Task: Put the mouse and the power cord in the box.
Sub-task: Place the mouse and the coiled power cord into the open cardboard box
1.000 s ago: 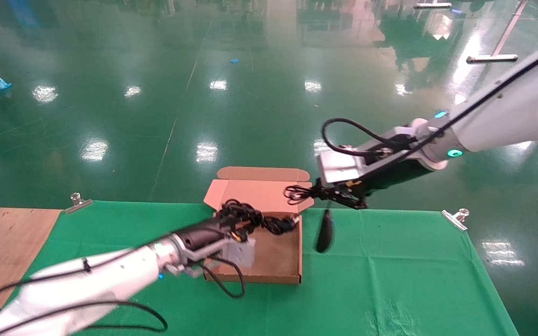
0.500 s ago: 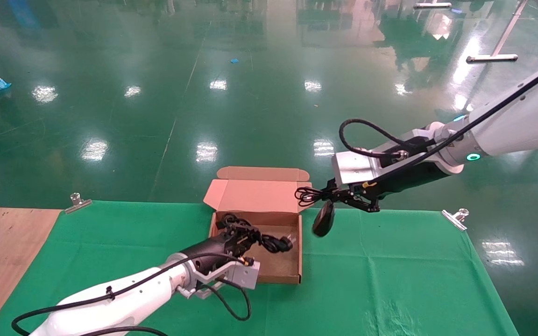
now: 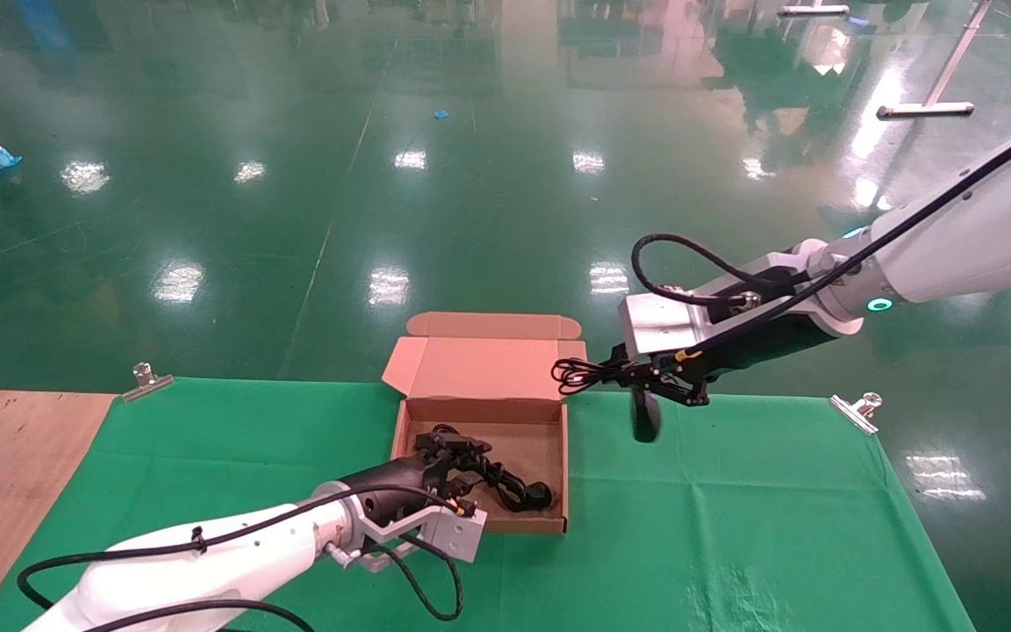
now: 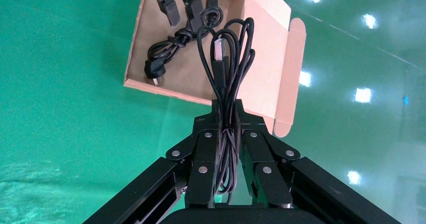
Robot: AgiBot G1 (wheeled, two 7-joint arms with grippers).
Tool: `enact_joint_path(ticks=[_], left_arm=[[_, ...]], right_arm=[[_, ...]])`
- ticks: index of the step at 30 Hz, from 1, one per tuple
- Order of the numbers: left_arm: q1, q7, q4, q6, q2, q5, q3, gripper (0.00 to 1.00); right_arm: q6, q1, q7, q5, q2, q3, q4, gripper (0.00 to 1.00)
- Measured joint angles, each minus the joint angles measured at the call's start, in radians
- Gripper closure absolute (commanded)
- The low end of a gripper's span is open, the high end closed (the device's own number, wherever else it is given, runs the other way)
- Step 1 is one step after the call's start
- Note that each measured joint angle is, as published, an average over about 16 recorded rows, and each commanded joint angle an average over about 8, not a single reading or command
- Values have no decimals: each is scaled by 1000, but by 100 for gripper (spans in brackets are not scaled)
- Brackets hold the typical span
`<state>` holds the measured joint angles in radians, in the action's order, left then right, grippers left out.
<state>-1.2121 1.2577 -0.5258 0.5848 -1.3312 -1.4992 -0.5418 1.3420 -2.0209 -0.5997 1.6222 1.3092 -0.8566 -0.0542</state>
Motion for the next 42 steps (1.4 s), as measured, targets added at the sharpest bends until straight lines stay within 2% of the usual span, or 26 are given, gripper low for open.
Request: enact_joint_path(ticks=[9,15,21,25,33,38,42], left_arm=[[-46,-22,15,185,62,67,6,0],[-79,-72,5,359,147,127,23,0],[-81,-132,-15,477,243,185,52,0],[-66,-172,-25,533,310,230,77,0],[-29,-247,-9,639,426,320,127,0],[-16,-279,21,699,475,362,148,0],[-16,-292,50,735,496,381,156,0]], right_arm=[[-1,4,3,-6,21,3,-8,100],[-14,15,25,-13,37,3,-41,100],[-56,47,67,-22,50,-6,-107,100],[-121,87,103,-28,55,-23,-173,100],[-320,193,180,-53,63,-91,-325,100],[-438,255,229,-80,65,-155,-410,100],[-499,292,266,-105,65,-215,-460,100]])
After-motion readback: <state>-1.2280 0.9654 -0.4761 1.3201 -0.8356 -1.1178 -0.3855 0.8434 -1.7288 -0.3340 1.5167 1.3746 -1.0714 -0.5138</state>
